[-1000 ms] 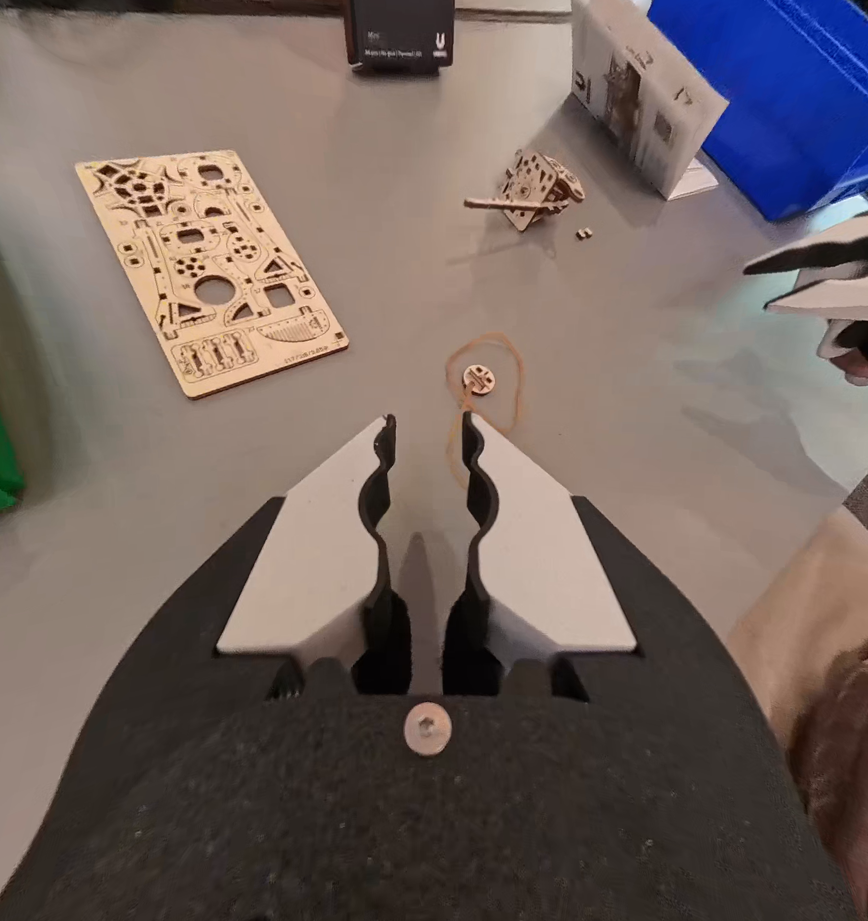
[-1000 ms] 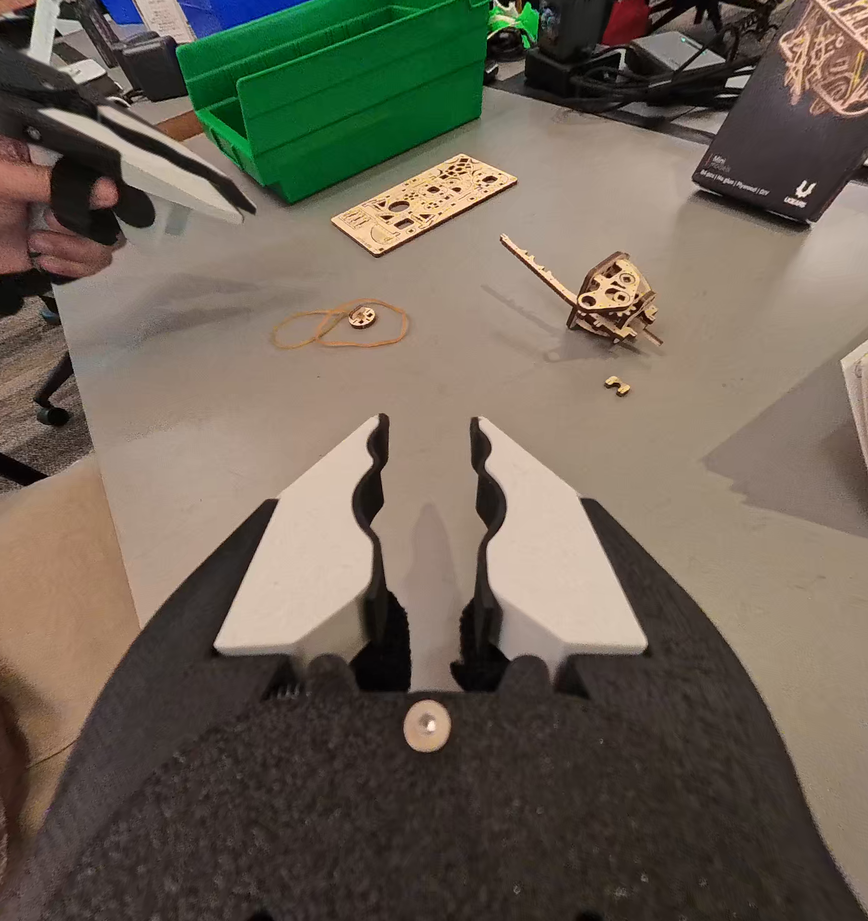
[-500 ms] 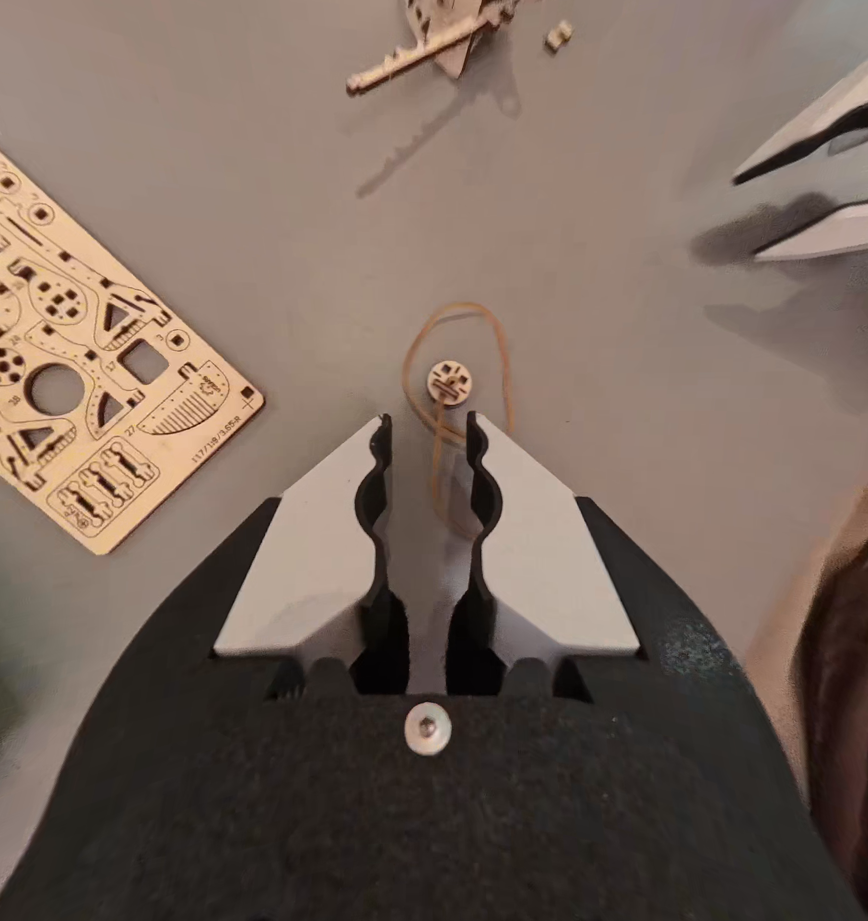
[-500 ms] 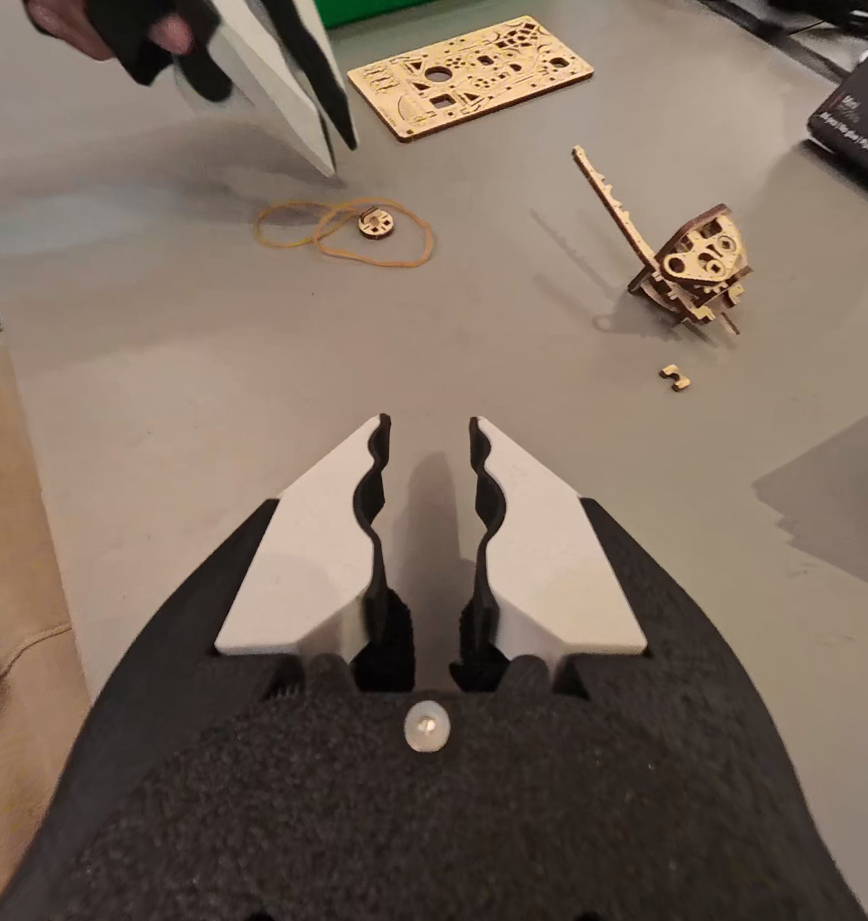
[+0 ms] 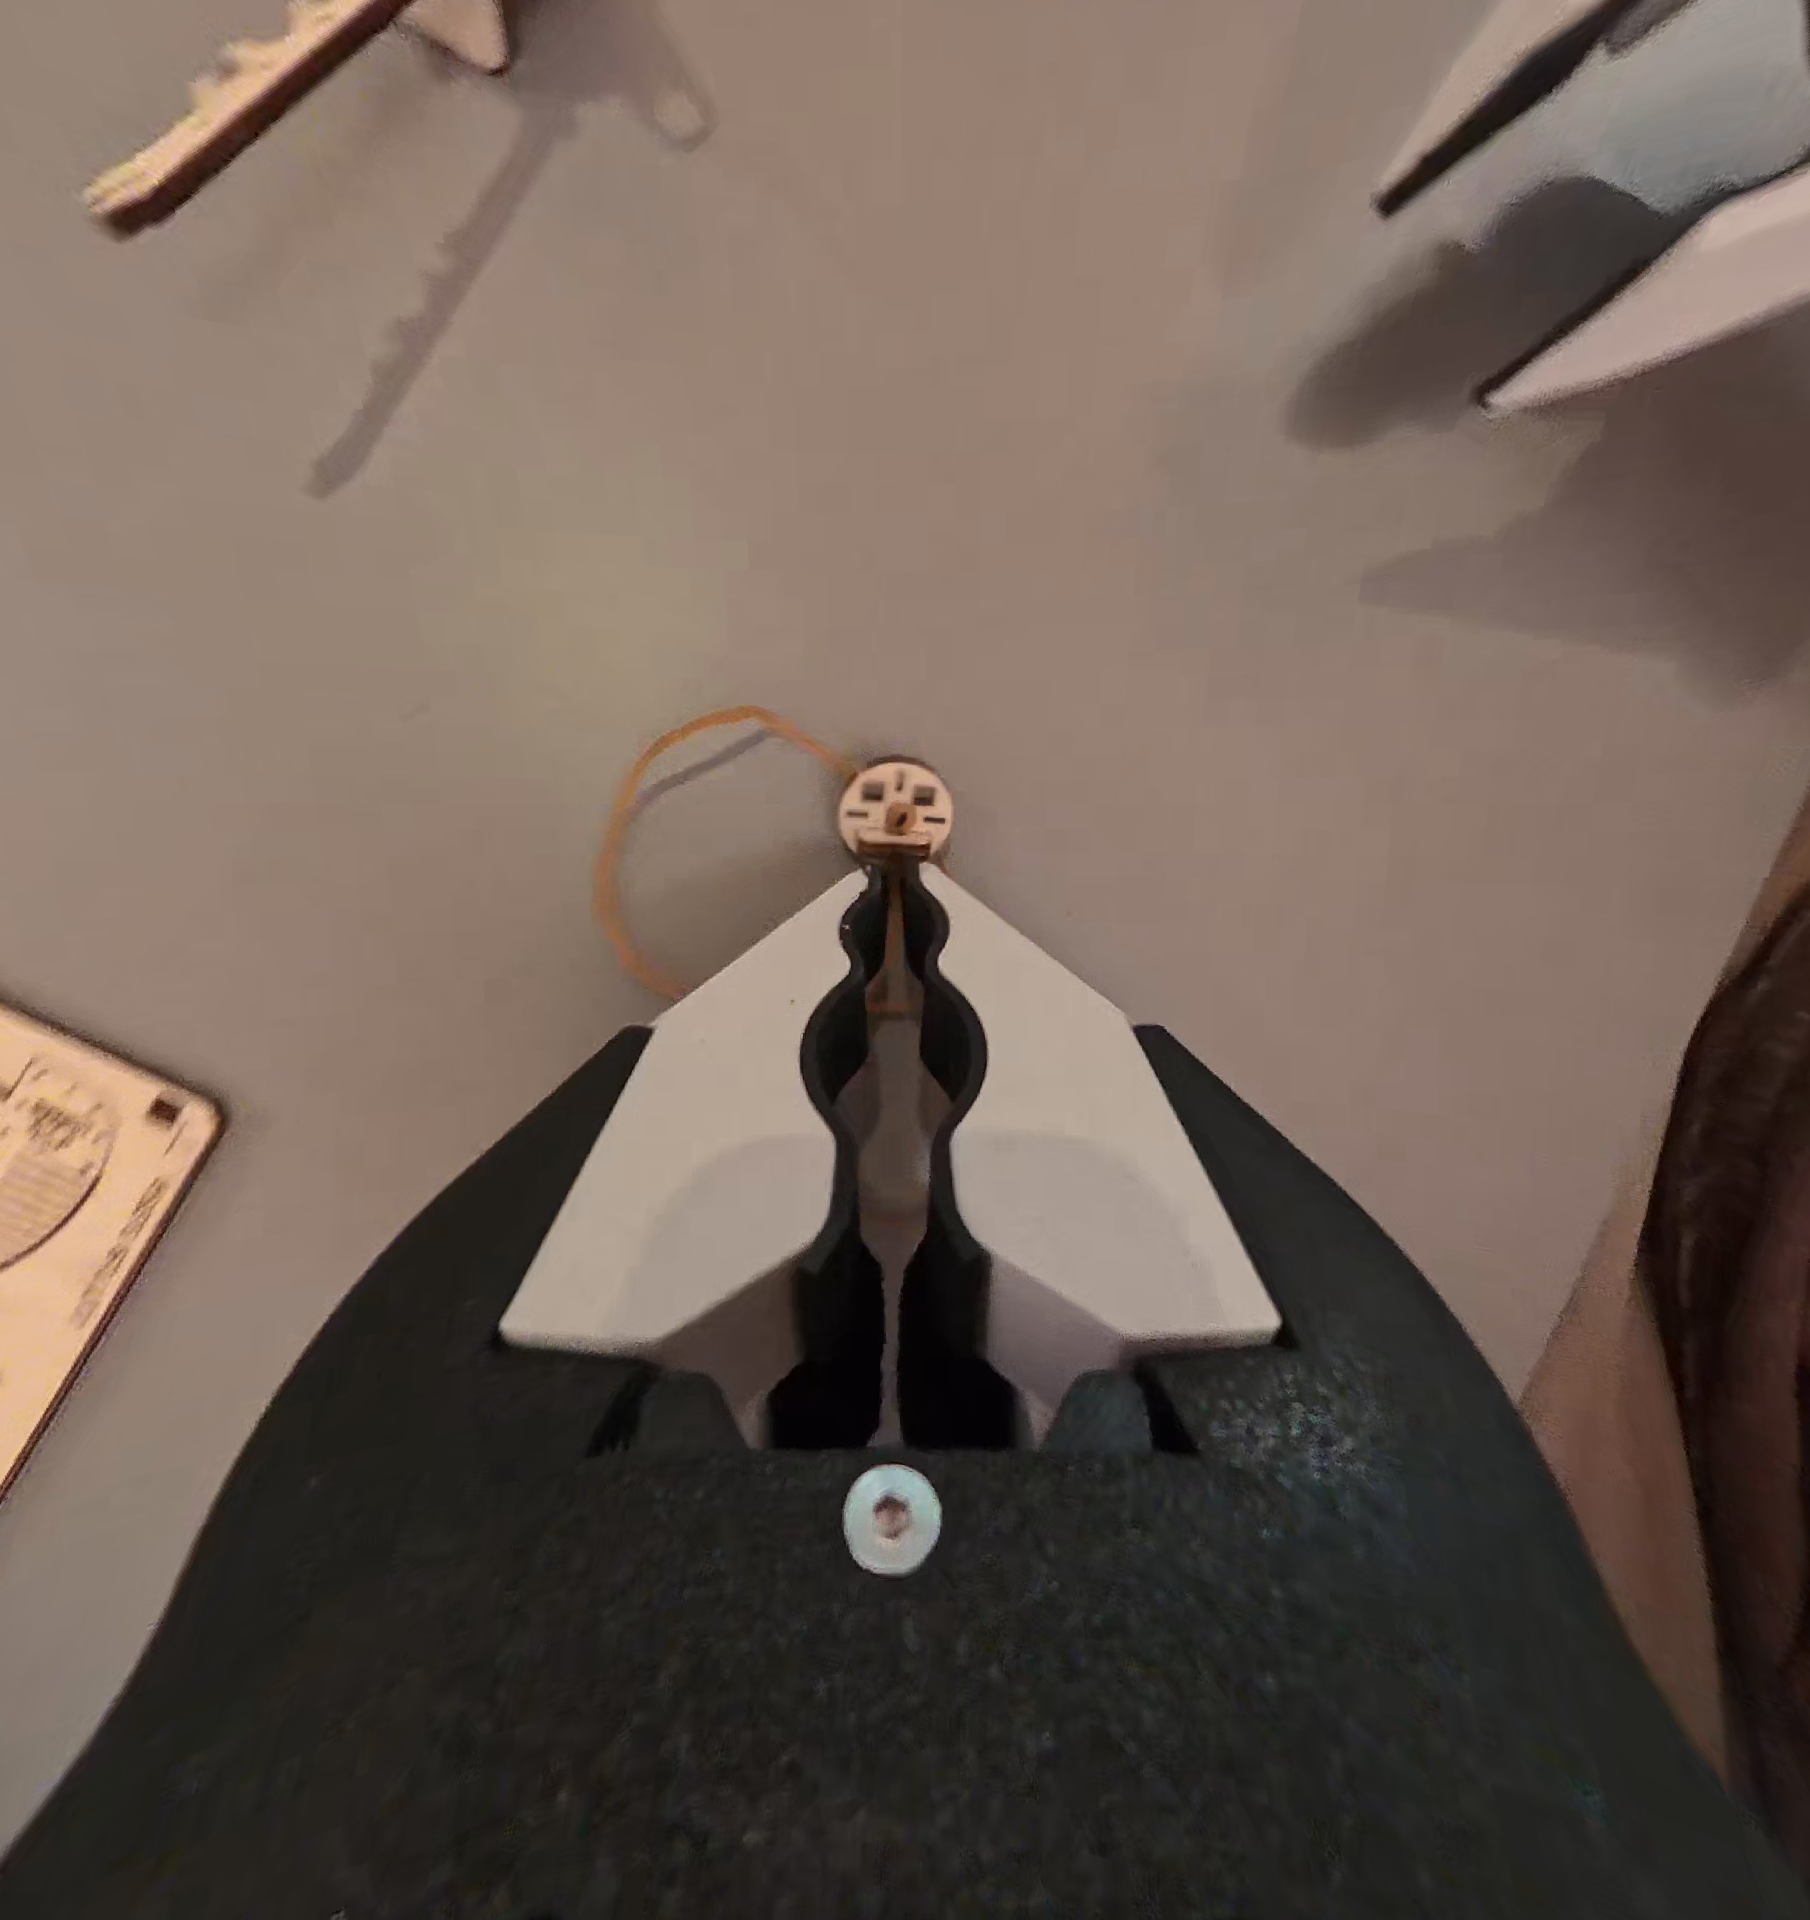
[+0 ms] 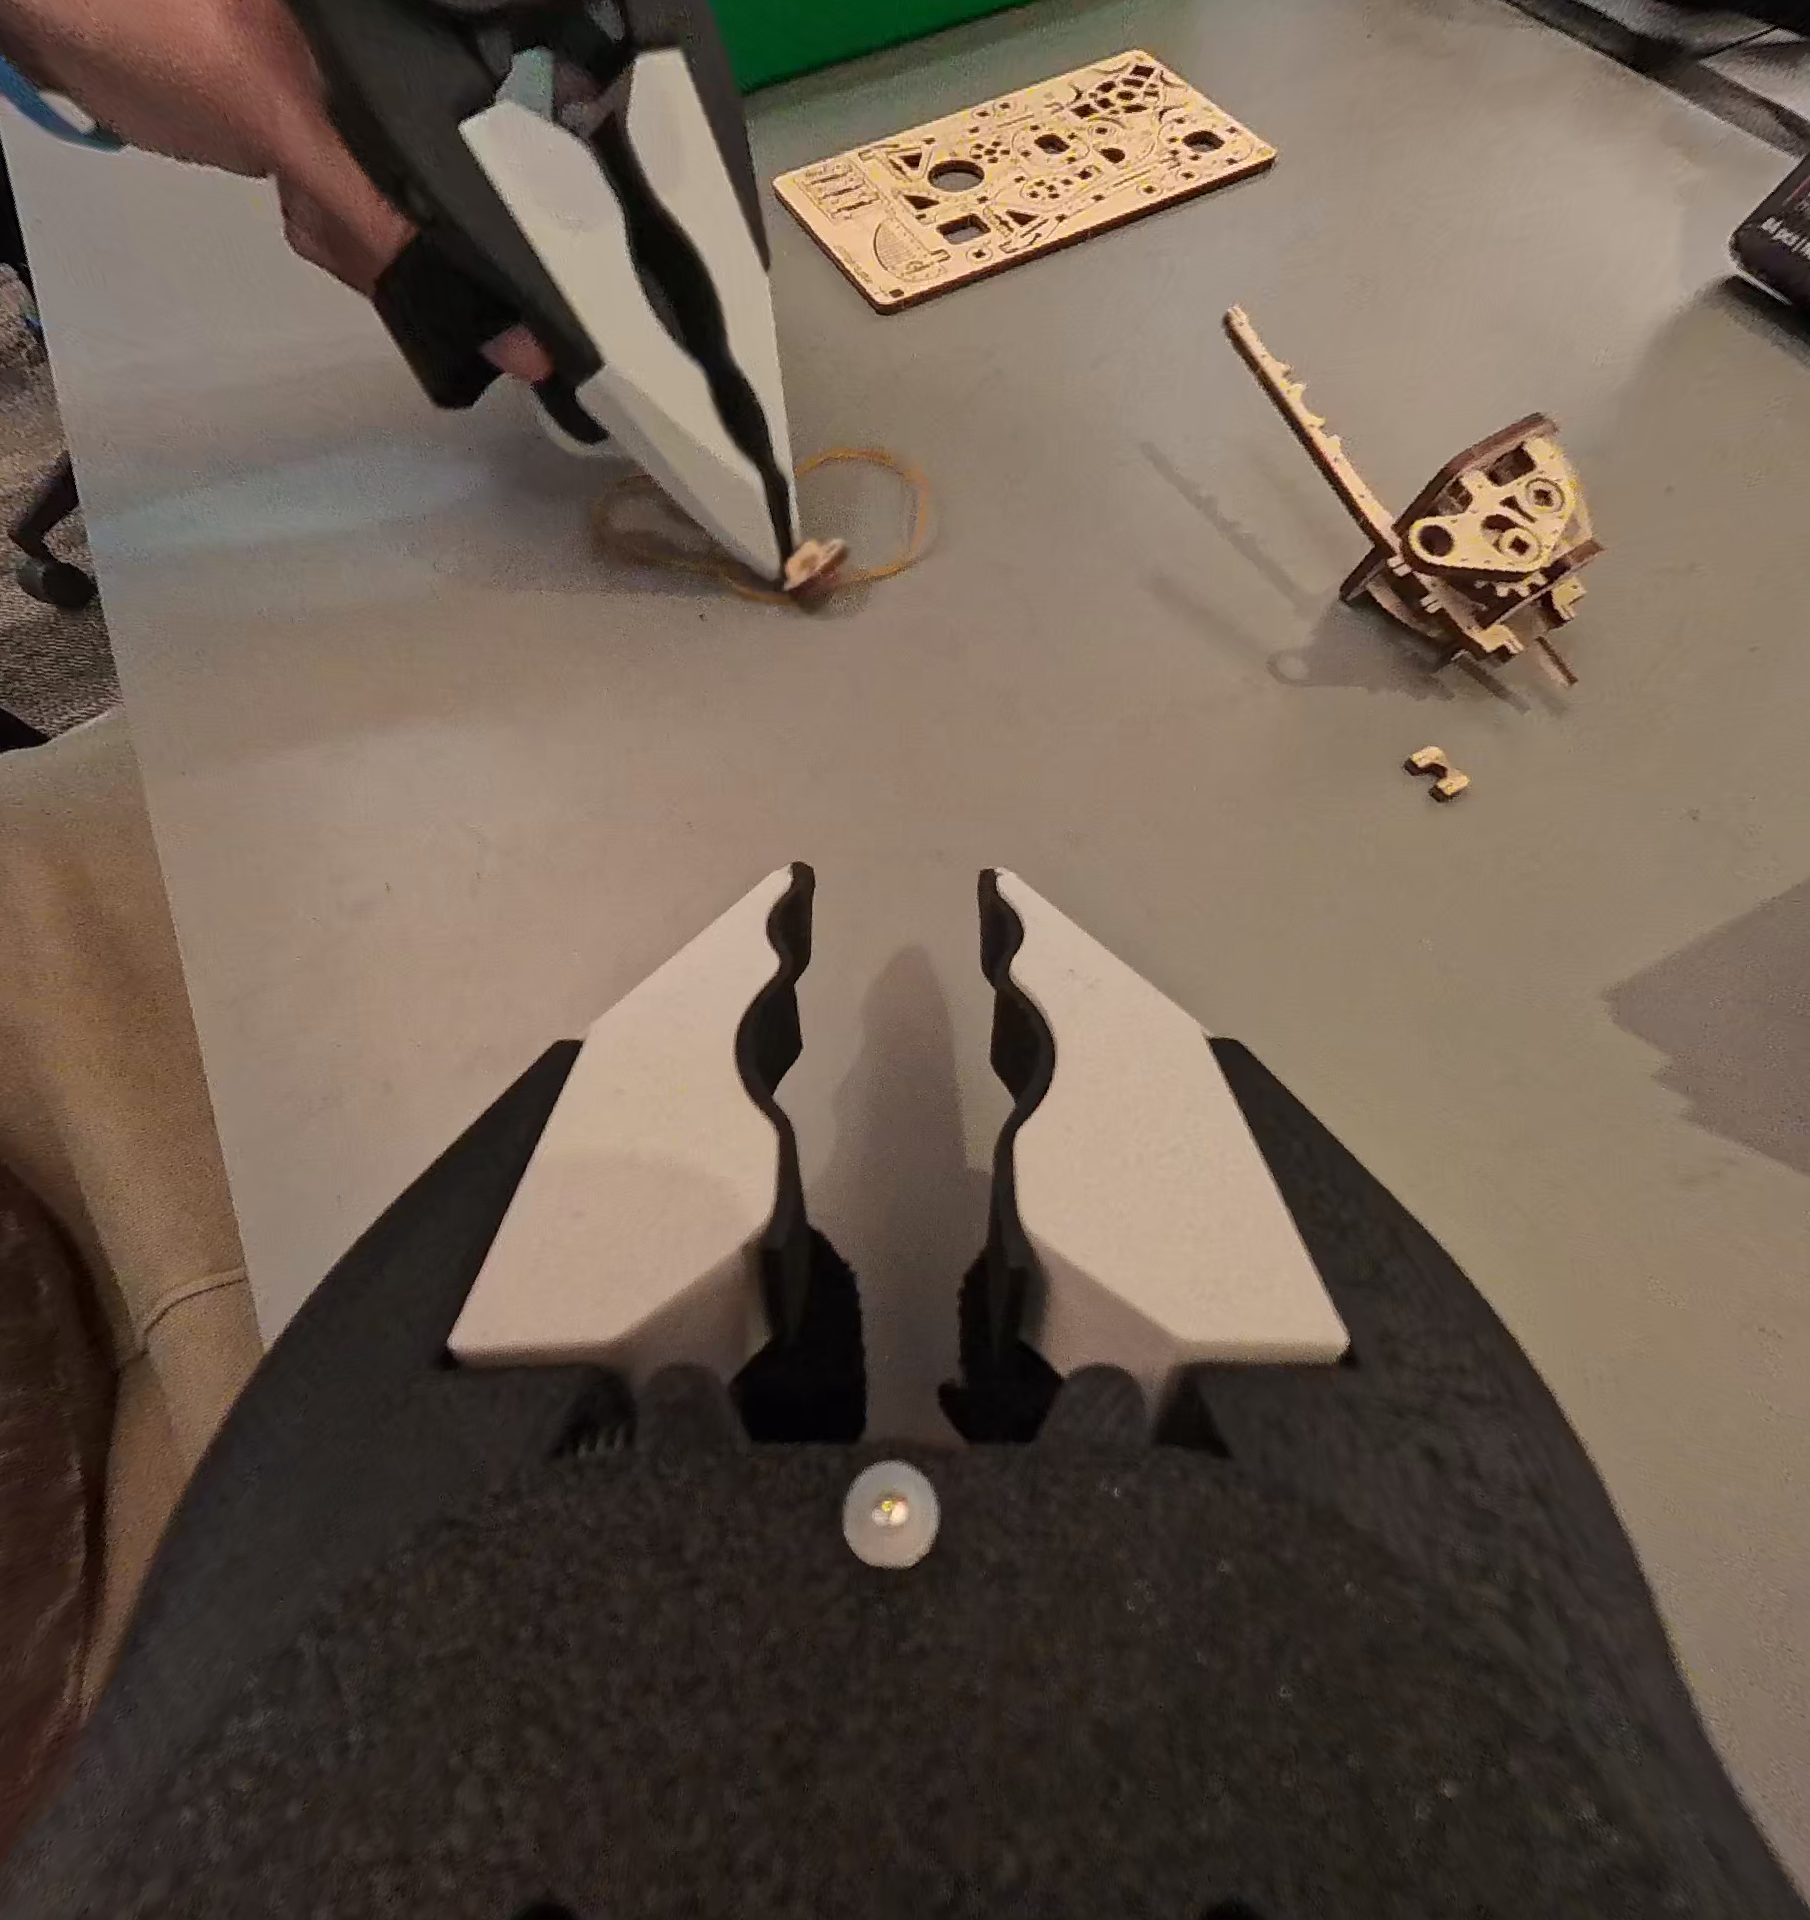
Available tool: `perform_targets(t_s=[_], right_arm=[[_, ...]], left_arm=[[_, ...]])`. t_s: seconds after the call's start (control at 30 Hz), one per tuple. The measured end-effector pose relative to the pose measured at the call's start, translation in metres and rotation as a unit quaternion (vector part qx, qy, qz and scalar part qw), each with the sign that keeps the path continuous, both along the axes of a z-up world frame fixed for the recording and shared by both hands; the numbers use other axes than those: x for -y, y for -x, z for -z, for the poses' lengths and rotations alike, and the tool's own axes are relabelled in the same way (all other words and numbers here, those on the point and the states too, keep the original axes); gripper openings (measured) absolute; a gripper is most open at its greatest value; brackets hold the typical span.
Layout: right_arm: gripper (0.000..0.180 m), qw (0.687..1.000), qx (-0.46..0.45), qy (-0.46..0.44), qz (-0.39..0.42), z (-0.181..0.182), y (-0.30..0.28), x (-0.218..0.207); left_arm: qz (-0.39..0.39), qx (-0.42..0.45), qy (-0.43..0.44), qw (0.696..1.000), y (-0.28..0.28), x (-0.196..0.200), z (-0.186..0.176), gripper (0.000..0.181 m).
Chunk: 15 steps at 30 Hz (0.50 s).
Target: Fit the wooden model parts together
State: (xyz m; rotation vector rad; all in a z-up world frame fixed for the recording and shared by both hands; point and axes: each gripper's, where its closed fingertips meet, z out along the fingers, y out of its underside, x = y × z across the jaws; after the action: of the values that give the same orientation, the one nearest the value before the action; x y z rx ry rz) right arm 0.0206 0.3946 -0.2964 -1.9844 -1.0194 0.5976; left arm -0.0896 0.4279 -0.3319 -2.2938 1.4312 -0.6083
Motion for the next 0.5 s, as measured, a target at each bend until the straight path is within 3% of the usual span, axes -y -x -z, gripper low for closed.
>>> perform_targets(t_s=[0.27,0.4,0.5], right_arm=[[0.036,0.997,0.017,0.040,-0.067,0.012,0.002,0.027],[0.037,0.995,0.029,0.046,-0.088,0.020,0.008,0.037],[0.037,0.995,0.026,0.046,-0.087,0.020,0.012,0.037]], left_arm=[[0.090,-0.017,0.002,0.996,-0.039,0.047,0.000,0.000],[0.076,-0.021,-0.015,0.997,-0.039,0.045,-0.009,0.002],[0.044,0.000,-0.014,0.999,-0.025,0.037,-0.024,0.017]])
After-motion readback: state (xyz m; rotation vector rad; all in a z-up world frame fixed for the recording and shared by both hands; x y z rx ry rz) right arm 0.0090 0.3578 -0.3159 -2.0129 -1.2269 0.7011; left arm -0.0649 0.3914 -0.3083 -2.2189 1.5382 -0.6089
